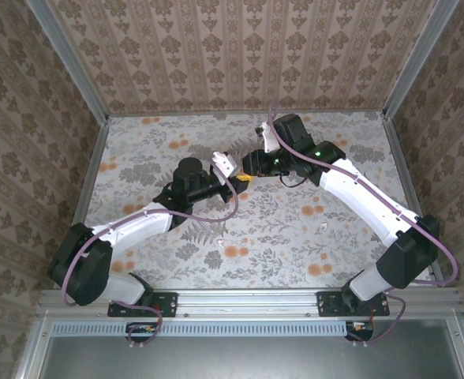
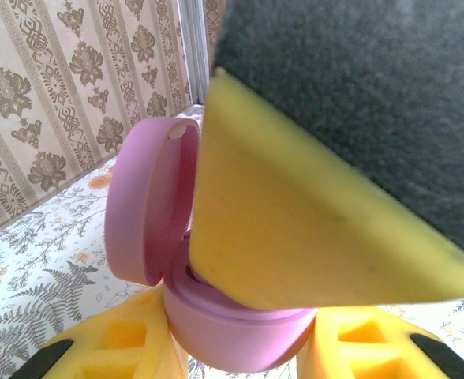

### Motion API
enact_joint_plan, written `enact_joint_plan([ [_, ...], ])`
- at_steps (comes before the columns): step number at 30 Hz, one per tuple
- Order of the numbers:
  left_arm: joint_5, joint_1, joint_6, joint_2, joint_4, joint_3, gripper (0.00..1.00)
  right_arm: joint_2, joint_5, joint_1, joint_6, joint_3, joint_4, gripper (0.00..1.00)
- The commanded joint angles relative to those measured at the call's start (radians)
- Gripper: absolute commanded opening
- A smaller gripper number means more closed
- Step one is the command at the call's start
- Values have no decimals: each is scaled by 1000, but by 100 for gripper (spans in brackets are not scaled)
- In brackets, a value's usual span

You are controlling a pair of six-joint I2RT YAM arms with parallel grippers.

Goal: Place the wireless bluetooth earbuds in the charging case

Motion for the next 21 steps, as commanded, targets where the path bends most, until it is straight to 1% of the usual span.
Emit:
enact_joint_plan([
  [1, 4, -5, 13, -23, 33, 28, 32, -43, -4, 4, -8, 28, -36, 33],
  [9, 4, -6, 11, -25, 37, 28, 32, -92, 2, -12, 6, 2, -13, 35],
  [14, 8, -5, 9, -24, 43, 29, 32, -122, 23, -28, 21, -40, 36, 33],
  [15, 10, -6, 7, -25, 50, 28, 32, -161, 33, -34, 23, -54, 48, 32],
  [18, 19, -6, 4, -26, 70, 21, 32, -210, 53, -57, 38, -110, 107, 32],
  [21, 36, -6, 10, -32, 67, 22, 32, -264, 79, -95, 61, -171, 158, 35],
])
